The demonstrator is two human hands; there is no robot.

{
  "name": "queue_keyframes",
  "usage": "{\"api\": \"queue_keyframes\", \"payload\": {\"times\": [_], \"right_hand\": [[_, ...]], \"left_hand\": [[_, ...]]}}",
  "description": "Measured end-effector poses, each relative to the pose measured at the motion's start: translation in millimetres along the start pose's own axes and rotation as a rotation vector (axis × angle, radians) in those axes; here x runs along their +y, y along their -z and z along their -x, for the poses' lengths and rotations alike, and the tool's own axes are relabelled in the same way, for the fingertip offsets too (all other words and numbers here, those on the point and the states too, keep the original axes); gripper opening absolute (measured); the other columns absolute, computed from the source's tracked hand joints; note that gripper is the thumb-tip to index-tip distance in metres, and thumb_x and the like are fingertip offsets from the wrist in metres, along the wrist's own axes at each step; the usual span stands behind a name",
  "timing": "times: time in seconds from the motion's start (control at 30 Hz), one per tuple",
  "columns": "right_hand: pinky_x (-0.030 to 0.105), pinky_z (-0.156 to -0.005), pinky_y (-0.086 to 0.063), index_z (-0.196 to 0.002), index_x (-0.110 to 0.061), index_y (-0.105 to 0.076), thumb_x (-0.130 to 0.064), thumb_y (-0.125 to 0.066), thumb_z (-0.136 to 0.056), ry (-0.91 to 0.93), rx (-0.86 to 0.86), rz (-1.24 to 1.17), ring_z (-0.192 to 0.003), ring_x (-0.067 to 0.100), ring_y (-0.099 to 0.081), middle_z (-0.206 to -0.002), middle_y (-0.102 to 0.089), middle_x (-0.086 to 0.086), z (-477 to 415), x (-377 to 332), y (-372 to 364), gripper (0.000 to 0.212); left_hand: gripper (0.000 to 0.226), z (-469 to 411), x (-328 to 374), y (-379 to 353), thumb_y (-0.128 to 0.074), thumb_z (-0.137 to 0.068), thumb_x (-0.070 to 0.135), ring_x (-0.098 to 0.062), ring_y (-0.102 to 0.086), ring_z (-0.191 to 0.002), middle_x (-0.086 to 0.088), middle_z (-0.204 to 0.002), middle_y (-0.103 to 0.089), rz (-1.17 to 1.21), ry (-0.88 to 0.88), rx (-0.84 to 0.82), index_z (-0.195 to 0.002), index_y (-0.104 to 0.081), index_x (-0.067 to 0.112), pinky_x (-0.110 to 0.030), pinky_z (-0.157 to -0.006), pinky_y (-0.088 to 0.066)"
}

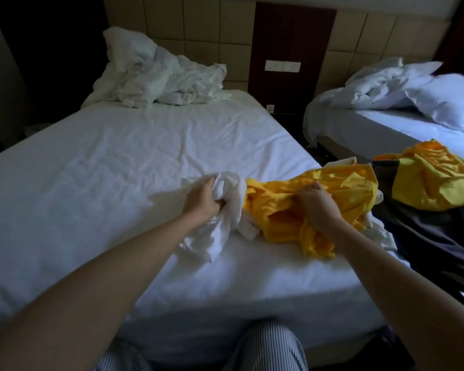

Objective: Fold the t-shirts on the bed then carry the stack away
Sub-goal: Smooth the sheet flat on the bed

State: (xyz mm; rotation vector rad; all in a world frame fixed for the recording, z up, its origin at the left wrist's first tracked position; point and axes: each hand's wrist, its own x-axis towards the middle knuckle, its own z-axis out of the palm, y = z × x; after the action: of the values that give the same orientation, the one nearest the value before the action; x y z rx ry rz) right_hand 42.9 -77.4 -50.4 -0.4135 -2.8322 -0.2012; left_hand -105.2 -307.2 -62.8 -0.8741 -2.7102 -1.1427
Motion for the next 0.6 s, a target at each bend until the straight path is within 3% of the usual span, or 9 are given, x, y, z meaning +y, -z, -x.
{"api": "queue_keyframes", "payload": {"times": [0.1, 0.13, 0.2, 0.27, 0.33, 0.4, 0.53, 0.6], "right_hand": [[0.042, -0.101, -0.037, -0.12, -0.012, -0.051, -0.011, -0.048, -0.094, -0.303, 0.129, 0.002, -0.127, 0.03, -0.035, -0.13, -0.049, 0.011, -1.0, 36.8, 24.3, 0.027], [0.049, -0.103, -0.032, -0.129, -0.014, -0.044, -0.009, -0.049, -0.092, -0.367, 0.162, -0.003, -0.13, 0.034, -0.029, -0.135, -0.041, 0.013, -0.8, 39.8, 32.6, 0.037], [0.059, -0.108, -0.017, -0.143, -0.026, -0.026, -0.009, -0.048, -0.089, -0.401, 0.156, -0.084, -0.136, 0.036, -0.014, -0.146, -0.022, 0.007, -5.5, 37.0, 39.4, 0.06], [0.065, -0.107, -0.002, -0.147, -0.037, -0.012, -0.016, -0.039, -0.094, -0.376, -0.006, -0.317, -0.142, 0.035, 0.002, -0.156, -0.004, -0.002, -7.4, 26.1, 37.0, 0.063], [0.068, -0.105, 0.006, -0.147, -0.038, -0.012, -0.024, -0.027, -0.099, -0.33, -0.225, -0.346, -0.143, 0.037, 0.011, -0.158, 0.005, -0.007, -3.8, 17.4, 19.8, 0.052], [0.07, -0.102, 0.01, -0.147, -0.04, -0.01, -0.032, -0.025, -0.101, -0.259, -0.322, -0.175, -0.141, 0.042, 0.013, -0.158, 0.007, -0.007, 0.3, 12.9, 1.8, 0.05], [0.071, -0.101, 0.008, -0.146, -0.047, -0.004, -0.04, -0.022, -0.1, -0.253, -0.313, -0.042, -0.14, 0.046, 0.009, -0.157, 0.007, -0.01, -3.7, 6.0, -6.2, 0.05], [0.071, -0.103, 0.006, -0.147, -0.043, -0.005, -0.039, -0.022, -0.101, -0.292, -0.349, 0.011, -0.14, 0.045, 0.009, -0.158, 0.008, -0.007, -3.5, 10.2, -4.5, 0.05]], "left_hand": [[0.063, -24.7, 58.7, -14.1, -0.066, -0.083, 0.02, -0.029, -0.056, -0.114, -0.01, -0.128, -0.058, 0.294, 0.063, 0.237, -0.14, -0.04, 0.019, -0.027, -0.086, -0.041], [0.06, -31.4, 81.7, -19.5, -0.064, -0.085, 0.021, -0.026, -0.057, -0.112, -0.007, -0.125, -0.059, 0.367, 0.077, 0.233, -0.14, -0.039, 0.019, -0.025, -0.081, -0.041], [0.051, -43.9, 115.8, -35.3, -0.06, -0.09, 0.022, -0.018, -0.056, -0.107, 0.0, -0.115, -0.056, 0.49, 0.064, 0.079, -0.137, -0.04, 0.017, -0.019, -0.075, -0.042], [0.046, -46.9, 127.6, -49.5, -0.058, -0.093, 0.024, -0.013, -0.052, -0.106, 0.003, -0.116, -0.05, 0.541, -0.004, -0.17, -0.135, -0.042, 0.017, -0.023, -0.091, -0.044], [0.058, -47.2, 110.7, -55.3, -0.057, -0.092, 0.027, -0.021, -0.05, -0.117, -0.002, -0.135, -0.046, 0.158, -0.203, -0.282, -0.144, -0.032, 0.023, -0.034, -0.102, -0.039], [0.071, -47.0, 85.8, -51.4, -0.056, -0.088, 0.022, -0.028, -0.042, -0.129, -0.007, -0.149, -0.035, -0.23, -0.285, -0.307, -0.149, -0.02, 0.028, -0.035, -0.101, -0.038], [0.071, -46.2, 49.5, -17.4, -0.051, -0.086, 0.008, -0.03, -0.038, -0.13, -0.005, -0.151, -0.03, -0.355, -0.328, -0.192, -0.149, -0.023, 0.027, -0.036, -0.099, -0.038], [0.069, -52.7, 36.2, 13.0, -0.05, -0.087, 0.008, -0.031, -0.04, -0.127, -0.007, -0.147, -0.035, -0.382, -0.269, -0.05, -0.148, -0.026, 0.027, -0.037, -0.098, -0.039]]}}
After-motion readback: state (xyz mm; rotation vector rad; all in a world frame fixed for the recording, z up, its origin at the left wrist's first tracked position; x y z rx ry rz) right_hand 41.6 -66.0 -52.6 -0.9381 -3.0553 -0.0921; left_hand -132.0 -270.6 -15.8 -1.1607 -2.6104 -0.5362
